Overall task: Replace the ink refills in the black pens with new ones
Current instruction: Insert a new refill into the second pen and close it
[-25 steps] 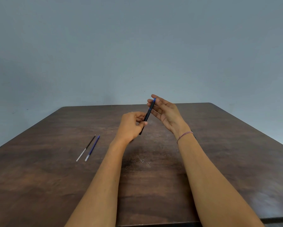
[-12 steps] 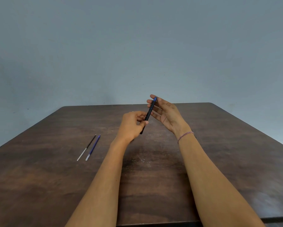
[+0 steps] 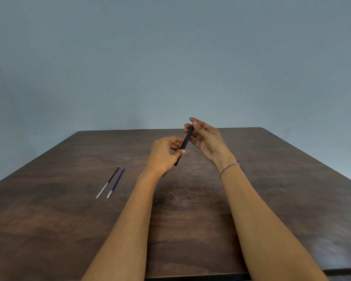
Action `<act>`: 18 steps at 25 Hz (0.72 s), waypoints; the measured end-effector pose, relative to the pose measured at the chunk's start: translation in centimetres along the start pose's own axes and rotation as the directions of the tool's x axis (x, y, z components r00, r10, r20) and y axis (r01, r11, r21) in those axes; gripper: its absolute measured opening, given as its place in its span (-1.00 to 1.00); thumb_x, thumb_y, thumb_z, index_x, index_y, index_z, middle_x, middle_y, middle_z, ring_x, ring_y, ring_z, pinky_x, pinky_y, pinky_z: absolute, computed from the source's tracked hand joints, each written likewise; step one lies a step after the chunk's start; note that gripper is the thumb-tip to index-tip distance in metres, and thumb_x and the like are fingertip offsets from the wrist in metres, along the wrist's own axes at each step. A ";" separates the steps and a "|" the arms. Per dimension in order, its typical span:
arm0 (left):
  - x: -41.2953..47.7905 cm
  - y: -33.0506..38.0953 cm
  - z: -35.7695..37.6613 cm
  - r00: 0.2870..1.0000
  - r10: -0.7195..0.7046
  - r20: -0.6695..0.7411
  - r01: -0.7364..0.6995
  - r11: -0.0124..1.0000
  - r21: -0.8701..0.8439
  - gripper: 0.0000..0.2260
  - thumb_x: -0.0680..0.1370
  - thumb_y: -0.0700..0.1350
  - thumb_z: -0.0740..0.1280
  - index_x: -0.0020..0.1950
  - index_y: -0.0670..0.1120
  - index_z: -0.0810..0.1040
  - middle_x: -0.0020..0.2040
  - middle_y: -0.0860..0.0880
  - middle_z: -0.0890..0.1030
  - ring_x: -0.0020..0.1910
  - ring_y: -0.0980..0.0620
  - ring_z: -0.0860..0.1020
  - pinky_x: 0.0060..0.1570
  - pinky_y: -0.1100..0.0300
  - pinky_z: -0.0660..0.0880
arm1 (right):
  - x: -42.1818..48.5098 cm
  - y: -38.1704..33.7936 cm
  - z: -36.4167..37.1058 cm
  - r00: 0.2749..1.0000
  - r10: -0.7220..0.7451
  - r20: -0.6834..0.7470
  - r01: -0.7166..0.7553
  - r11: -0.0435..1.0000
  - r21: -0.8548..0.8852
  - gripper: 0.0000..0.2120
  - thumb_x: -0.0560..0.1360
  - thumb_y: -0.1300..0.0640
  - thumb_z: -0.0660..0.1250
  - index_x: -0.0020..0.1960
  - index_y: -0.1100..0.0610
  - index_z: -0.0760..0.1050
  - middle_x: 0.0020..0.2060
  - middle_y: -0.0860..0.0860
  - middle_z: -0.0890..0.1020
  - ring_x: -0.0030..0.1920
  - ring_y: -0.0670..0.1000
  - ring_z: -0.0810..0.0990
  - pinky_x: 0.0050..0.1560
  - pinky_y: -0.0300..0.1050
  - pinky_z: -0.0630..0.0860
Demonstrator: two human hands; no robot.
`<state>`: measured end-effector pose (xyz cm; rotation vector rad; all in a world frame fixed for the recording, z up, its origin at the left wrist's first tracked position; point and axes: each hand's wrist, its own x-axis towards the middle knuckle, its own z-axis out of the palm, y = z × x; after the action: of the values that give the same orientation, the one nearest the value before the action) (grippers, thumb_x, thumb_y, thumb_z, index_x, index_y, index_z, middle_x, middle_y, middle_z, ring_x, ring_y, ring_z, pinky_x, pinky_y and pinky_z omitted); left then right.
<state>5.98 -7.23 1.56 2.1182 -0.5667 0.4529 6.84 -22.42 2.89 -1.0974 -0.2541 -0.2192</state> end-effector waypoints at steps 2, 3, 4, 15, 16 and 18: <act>0.0 0.1 0.0 1.000 -0.005 -0.001 0.005 1.000 0.002 -0.73 0.44 -0.19 0.44 0.14 -0.10 0.60 -0.06 0.01 0.63 -0.13 0.17 0.54 -0.14 0.52 0.35 | -0.1 -0.1 0.0 0.999 0.013 0.039 -0.014 1.000 0.019 -0.80 0.59 0.18 0.22 0.15 0.17 0.54 -0.07 0.08 0.68 -0.06 -0.02 0.67 -0.01 -0.16 0.62; 0.0 0.1 -0.1 1.000 -0.010 0.000 0.010 1.000 0.003 -0.73 0.45 -0.19 0.44 0.15 -0.10 0.59 -0.06 0.02 0.62 -0.12 0.17 0.54 -0.11 0.48 0.36 | -0.1 -0.1 0.0 0.998 0.022 0.057 -0.023 0.999 0.024 -0.79 0.61 0.17 0.19 0.17 0.17 0.53 -0.05 0.08 0.69 -0.05 -0.02 0.67 -0.01 -0.16 0.62; 0.0 0.2 -0.1 1.000 -0.015 0.000 0.015 1.000 0.003 -0.73 0.45 -0.19 0.43 0.15 -0.10 0.59 -0.07 0.03 0.61 -0.12 0.17 0.53 -0.08 0.43 0.38 | -0.2 -0.1 0.0 0.997 0.030 0.072 -0.032 0.999 0.026 -0.77 0.62 0.16 0.16 0.17 0.17 0.53 -0.05 0.08 0.69 -0.04 -0.02 0.67 -0.02 -0.16 0.62; 0.1 0.2 -0.1 1.000 0.003 -0.003 -0.003 1.000 0.002 -0.73 0.45 -0.20 0.43 0.15 -0.11 0.59 -0.05 -0.01 0.64 -0.12 0.16 0.55 -0.04 0.38 0.40 | -0.1 -0.2 0.1 1.000 0.005 0.013 -0.005 1.000 -0.002 -0.86 0.58 0.21 0.23 0.06 0.16 0.55 -0.16 0.03 0.69 -0.06 -0.02 0.63 -0.04 -0.19 0.61; 0.1 0.1 -0.1 1.000 0.000 -0.003 0.000 1.000 0.002 -0.73 0.45 -0.20 0.43 0.15 -0.11 0.59 -0.05 0.00 0.63 -0.11 0.16 0.55 -0.04 0.38 0.40 | -0.1 -0.2 0.1 1.000 0.004 0.030 -0.005 1.000 0.016 -0.84 0.59 0.20 0.21 0.10 0.16 0.54 -0.12 0.05 0.69 -0.05 -0.02 0.65 -0.04 -0.18 0.61; 0.1 0.1 -0.1 1.000 -0.007 -0.002 0.007 1.000 0.000 -0.72 0.45 -0.19 0.44 0.15 -0.10 0.59 -0.06 0.02 0.62 -0.10 0.16 0.54 -0.08 0.44 0.38 | -0.1 -0.2 -0.1 0.997 0.014 0.075 -0.017 0.999 0.039 -0.79 0.61 0.20 0.18 0.19 0.16 0.52 -0.04 0.07 0.69 -0.01 -0.02 0.66 0.02 -0.17 0.61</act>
<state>6.03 -7.23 1.72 2.1192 -0.5574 0.4508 6.72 -22.57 3.03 -1.0694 -0.3154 -0.1589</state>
